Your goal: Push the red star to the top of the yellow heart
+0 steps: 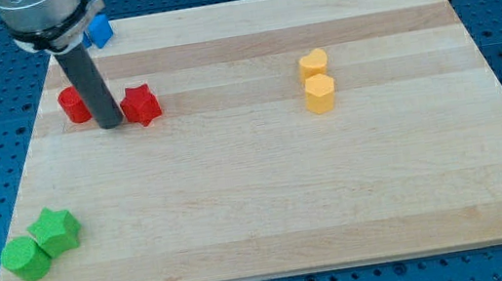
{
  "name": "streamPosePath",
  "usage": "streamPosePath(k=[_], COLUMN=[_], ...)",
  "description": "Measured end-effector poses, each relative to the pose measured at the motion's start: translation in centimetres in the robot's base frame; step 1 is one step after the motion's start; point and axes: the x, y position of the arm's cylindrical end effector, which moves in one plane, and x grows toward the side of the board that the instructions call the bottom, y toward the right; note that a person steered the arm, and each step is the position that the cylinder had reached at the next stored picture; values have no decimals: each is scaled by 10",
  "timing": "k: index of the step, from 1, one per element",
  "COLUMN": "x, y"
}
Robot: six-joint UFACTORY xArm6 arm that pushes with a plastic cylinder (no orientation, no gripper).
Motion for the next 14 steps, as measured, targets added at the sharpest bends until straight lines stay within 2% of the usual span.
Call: streamPosePath(k=[3, 4, 6, 7, 9, 11, 14], x=[-24, -21, 16, 15, -34, -60, -97], y=[44, 57, 83, 113, 120, 131, 115])
